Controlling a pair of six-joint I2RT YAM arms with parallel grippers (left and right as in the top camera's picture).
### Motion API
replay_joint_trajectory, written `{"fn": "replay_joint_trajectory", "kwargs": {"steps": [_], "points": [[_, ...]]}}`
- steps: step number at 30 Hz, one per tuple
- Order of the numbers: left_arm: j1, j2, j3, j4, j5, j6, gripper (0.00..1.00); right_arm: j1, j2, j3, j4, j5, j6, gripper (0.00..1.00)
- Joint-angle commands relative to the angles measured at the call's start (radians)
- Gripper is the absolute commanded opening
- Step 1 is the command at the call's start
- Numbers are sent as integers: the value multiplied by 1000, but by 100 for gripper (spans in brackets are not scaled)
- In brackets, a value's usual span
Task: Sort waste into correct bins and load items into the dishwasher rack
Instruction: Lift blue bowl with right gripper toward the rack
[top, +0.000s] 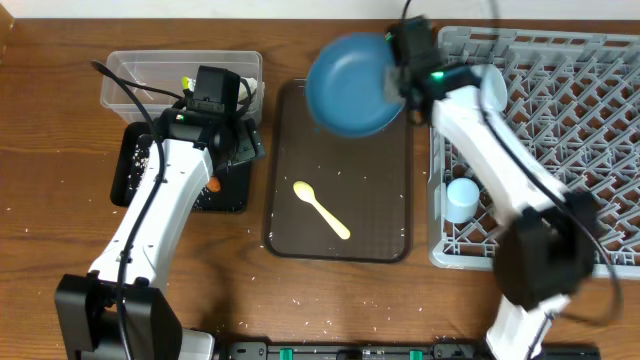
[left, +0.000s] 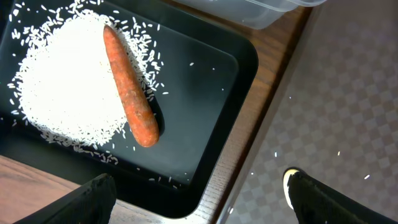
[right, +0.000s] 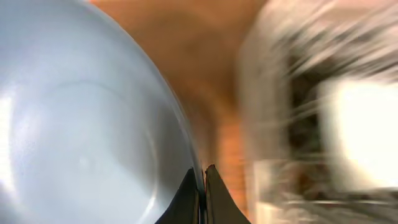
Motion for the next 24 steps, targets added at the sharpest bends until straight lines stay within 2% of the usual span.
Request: {"fn": "replay_joint_trajectory", "kwargs": {"steps": [1,6,15,20,21,24], "points": [[5,-2,-8,-2,-12,-6,92,-8,-125,16,2,267,-30,1],[5,-2,-8,-2,-12,-6,92,-8,-190,16,3,623,-30,1],[5,-2,-8,9,-12,-6,94,-49,-179,12,-2,1200,-61,1],[5,-2,-8,9,-12,-6,95,-151,-169,11,0,1223,-74,1],[5,-2,-8,9,-12,-6,100,-174,-166,11,4,1215,-74,1],[5,-2,-8,9,-12,-6,100,-259,-145,11,19,1172,-76,1]]}}
